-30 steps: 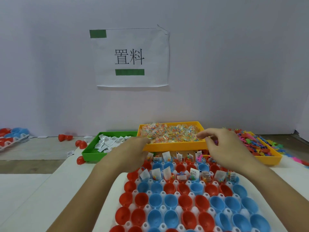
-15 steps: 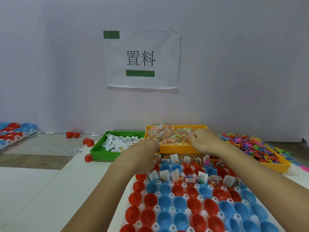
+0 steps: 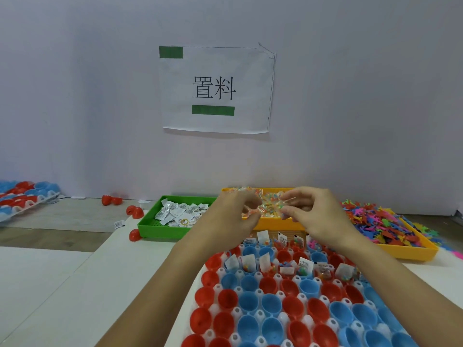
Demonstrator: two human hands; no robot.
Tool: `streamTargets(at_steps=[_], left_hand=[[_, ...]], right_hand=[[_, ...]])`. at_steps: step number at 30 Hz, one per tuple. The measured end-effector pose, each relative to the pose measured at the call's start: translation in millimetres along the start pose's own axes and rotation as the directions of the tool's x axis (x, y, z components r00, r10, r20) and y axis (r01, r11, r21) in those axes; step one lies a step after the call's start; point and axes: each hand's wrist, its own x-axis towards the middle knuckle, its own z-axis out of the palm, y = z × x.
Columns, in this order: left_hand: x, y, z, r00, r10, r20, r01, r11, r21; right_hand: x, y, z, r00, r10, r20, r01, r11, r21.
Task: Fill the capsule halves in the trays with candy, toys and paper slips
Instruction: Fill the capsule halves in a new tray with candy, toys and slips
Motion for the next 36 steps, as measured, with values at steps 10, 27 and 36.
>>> streamTargets(at_steps=[10, 27, 36], left_hand=[[-1, 23, -3, 0.999, -0.048, 0.026, 0.055, 0.887, -0.459], [-10, -36, -43, 0.872, -0.225, 0.435, 0.236, 0.971, 0.031], [-10, -46, -34, 0.793, -0.374, 0.481, 0.350, 0.926, 0.144]], right_hand=[[-32, -32, -8, 0.986, -0.139, 0.094, 0.128, 0.985, 0.117], [-39, 121, -49, 0.800, -0.159, -0.578, -0.067, 0.935, -0.349], [-40, 132, -50, 0.744, -0.125, -0.656, -0.102, 0.950, -0.296]])
